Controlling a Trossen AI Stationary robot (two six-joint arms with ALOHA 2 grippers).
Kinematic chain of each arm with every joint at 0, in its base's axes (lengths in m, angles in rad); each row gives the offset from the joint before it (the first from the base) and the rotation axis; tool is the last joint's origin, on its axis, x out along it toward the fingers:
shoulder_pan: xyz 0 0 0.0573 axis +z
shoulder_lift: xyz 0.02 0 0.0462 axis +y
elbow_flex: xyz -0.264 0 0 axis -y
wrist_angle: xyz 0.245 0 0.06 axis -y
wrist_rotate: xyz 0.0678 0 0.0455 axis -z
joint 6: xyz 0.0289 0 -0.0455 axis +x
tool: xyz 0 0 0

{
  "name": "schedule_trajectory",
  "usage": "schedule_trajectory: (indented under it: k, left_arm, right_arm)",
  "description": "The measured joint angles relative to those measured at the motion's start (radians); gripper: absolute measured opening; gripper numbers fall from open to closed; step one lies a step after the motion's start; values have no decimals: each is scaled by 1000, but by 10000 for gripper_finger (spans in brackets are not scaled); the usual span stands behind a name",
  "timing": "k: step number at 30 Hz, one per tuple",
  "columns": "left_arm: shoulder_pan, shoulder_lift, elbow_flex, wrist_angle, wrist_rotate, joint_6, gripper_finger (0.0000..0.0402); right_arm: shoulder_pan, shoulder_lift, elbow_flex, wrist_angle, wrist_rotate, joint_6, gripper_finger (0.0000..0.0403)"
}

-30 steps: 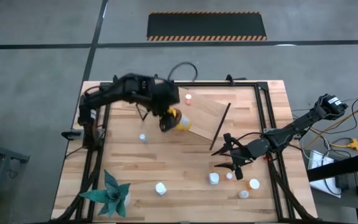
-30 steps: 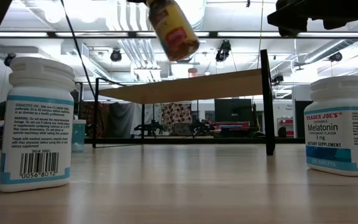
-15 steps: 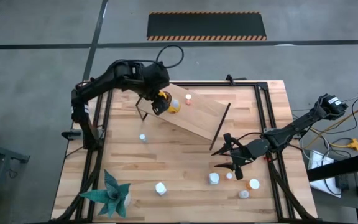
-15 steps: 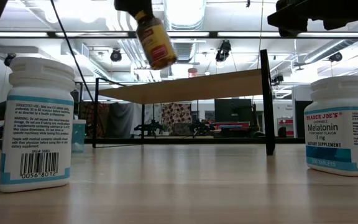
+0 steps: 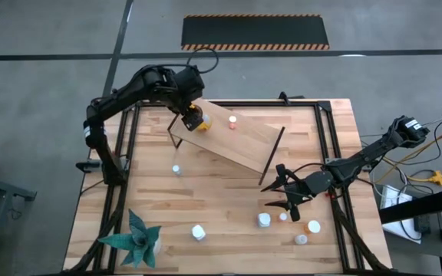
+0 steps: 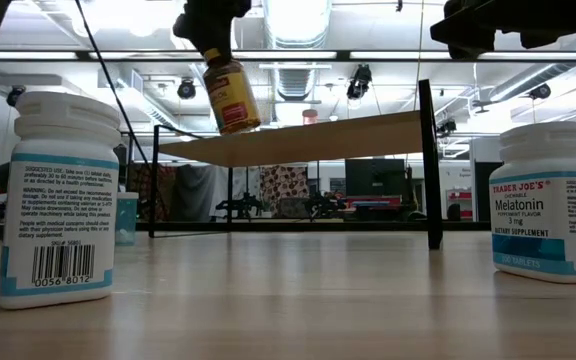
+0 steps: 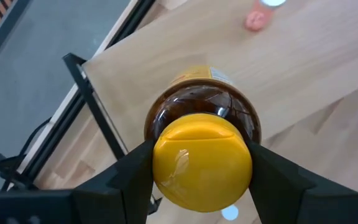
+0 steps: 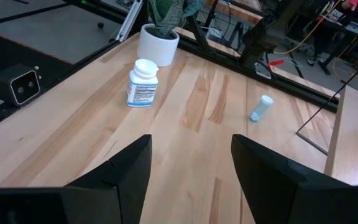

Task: Pick and place medicine bottles onto shelf by color
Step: Put the yellow pill bottle on the shelf

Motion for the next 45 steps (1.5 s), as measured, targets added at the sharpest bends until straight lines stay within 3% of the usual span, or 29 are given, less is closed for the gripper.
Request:
schedule_trajectory:
  k: [13,32,45]
  left_arm:
    - [32,5,-20,1,8,12,228]
    - [32,0,-62,1,-7,-9,219]
    - [32,-2,-43,-1,-17,18,282]
  right_arm:
    - [0,0,0,0,0,5,212]
    - [0,0,0,0,0,13,212]
    - [0,0,0,0,0,13,212]
